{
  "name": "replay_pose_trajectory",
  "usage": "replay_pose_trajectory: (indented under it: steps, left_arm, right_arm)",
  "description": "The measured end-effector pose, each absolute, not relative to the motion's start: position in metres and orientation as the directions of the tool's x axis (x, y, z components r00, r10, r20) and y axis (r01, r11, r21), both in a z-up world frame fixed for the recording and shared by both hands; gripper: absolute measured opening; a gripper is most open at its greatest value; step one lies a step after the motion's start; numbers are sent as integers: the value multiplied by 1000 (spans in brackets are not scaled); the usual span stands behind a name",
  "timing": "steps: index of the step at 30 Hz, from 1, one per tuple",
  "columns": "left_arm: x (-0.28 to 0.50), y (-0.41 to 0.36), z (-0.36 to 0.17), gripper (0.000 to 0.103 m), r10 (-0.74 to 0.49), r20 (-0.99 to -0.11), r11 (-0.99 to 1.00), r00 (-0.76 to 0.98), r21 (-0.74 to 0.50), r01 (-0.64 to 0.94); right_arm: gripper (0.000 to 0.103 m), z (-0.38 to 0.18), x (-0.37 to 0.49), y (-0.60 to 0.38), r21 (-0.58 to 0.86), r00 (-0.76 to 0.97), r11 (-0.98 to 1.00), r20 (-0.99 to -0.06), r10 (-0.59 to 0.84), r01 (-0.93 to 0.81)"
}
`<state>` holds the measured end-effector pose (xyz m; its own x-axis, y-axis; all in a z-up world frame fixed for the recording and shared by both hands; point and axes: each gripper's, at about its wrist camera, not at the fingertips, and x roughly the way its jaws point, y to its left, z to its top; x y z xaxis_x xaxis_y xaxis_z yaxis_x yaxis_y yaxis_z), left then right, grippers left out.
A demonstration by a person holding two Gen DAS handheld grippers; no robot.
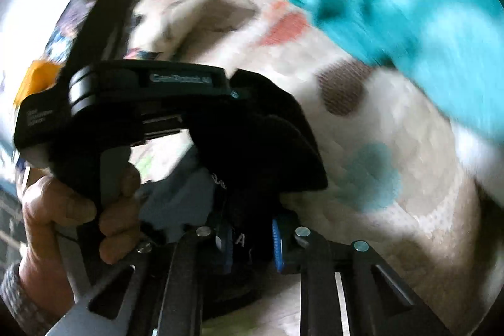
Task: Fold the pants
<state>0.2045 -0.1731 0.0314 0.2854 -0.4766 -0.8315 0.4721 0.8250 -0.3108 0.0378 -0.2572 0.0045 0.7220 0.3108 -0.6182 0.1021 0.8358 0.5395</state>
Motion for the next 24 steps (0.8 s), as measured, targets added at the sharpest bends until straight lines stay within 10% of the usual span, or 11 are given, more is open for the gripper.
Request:
replay_pose_trajectory:
  steps: [15,24]
  left_arm:
    - [147,79,23,25,-593,-652,747,473,-664,21]
    - [113,161,-24,32,-570,-647,639,506,-736,-222]
  right_arm:
    - [18,50,9,-54,-44,713,908,-636,296,-417]
    - [47,-3,-17,1,-145,612,799,-725,315,-583]
